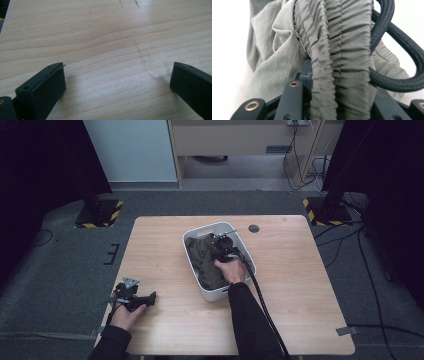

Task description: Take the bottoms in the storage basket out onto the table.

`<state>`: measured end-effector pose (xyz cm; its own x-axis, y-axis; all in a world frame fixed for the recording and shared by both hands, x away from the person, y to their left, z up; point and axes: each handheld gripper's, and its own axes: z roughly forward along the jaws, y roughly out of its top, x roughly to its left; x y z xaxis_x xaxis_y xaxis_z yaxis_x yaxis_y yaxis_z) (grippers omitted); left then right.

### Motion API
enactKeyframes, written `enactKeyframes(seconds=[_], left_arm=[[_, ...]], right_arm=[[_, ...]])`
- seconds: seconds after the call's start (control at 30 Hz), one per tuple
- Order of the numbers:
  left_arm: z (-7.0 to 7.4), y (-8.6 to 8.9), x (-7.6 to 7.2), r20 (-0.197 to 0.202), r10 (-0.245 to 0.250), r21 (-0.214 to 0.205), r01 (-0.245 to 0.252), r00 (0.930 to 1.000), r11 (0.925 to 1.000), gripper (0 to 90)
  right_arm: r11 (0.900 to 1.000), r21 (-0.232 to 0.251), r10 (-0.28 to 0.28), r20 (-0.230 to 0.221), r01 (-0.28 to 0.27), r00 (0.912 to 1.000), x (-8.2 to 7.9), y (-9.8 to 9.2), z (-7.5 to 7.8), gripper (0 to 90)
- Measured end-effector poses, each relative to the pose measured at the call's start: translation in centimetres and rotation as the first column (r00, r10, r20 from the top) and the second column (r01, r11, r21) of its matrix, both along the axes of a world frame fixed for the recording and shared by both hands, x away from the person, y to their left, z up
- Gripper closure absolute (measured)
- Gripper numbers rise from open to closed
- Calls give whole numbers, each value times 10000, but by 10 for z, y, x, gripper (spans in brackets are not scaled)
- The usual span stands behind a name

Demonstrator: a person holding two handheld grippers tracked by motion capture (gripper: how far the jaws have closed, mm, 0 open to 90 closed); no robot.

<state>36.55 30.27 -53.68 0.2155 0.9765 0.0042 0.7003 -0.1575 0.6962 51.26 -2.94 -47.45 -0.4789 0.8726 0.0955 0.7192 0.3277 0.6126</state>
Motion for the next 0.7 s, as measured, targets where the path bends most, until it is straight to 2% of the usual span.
enactKeyframes(seconds=[0.1, 0.3, 0.47, 0.7], left_arm=[[0, 0, 0, 0, 2, -2, -2, 10000, 10000, 0], [0, 0, 0, 2, -2, 8, 2, 10000, 10000, 0], [0, 0, 0, 3, -1, 7, 1, 10000, 10000, 0], [0, 0, 0, 15, 11, -1, -11, 10000, 10000, 0]], right_arm=[[9997, 240, -48, 117, 45, 9999, -1, -2, 4, 676], [9969, 788, -127, 728, 69, 9973, -5, -11, 23, 682], [9915, 1303, -136, 1333, -39, 9910, -9, -19, 45, 686], [9855, 1673, -62, 2017, -282, 9794, -16, -23, 70, 689]])
